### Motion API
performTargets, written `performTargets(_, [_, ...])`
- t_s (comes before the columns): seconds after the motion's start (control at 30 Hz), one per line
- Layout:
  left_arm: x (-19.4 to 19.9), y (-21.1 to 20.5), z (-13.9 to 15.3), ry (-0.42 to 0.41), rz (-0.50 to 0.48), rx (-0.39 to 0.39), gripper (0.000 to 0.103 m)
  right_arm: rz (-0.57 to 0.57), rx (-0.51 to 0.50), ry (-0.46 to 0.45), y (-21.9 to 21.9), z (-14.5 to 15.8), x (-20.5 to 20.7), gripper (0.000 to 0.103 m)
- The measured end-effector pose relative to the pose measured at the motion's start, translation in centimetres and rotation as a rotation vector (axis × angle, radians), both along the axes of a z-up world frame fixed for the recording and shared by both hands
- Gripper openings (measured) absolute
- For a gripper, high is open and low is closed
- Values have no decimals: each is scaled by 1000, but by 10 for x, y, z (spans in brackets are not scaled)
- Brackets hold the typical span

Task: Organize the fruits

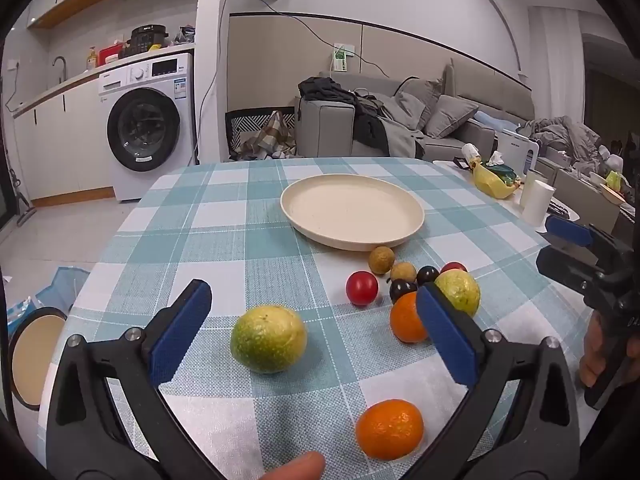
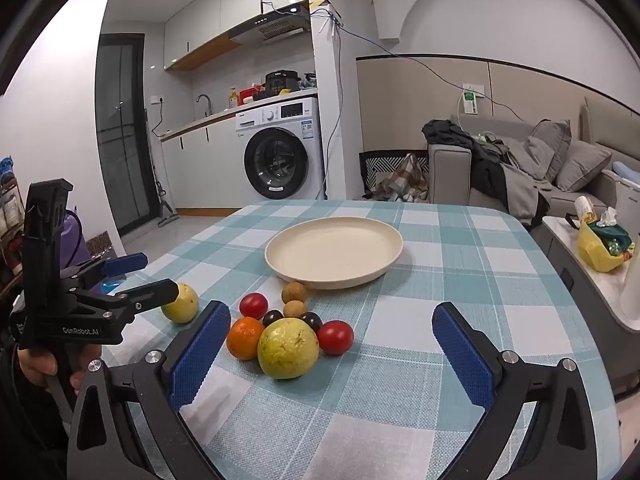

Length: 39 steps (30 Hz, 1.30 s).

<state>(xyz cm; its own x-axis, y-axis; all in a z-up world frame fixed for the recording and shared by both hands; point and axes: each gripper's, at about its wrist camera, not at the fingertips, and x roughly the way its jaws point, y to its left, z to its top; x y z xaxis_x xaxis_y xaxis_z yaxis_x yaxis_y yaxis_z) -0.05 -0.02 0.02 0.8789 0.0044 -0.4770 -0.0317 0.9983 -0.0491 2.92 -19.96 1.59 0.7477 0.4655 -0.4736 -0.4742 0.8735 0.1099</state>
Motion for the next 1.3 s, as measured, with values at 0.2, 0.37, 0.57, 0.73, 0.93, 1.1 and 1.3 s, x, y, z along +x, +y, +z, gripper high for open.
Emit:
performTargets(0.2, [-1, 0, 0, 2, 1, -1, 102, 12, -16, -10, 0, 1, 1, 103])
performTargets(0.37, [-1, 0, 0, 8, 4, -5, 102, 17, -25, -21, 3, 12, -1, 103])
performTargets(0.57, [3, -1, -3, 11, 1, -6, 102, 23, -29, -34, 5, 5, -8, 103])
performTargets(0.73, [3, -1, -3, 14, 4, -12, 102, 26, -31, -31, 5, 2, -5, 103])
performTargets(0.93, [3, 0, -3, 13, 1, -11, 102, 26, -35, -29, 7, 1, -2, 103])
performTargets(1.1, [2, 0, -3, 13, 2, -14, 102, 28, -36, -33, 7, 0, -4, 103])
performTargets(1.3, [2, 0, -3, 14, 2, -13, 102, 33, -39, -33, 8, 0, -4, 103])
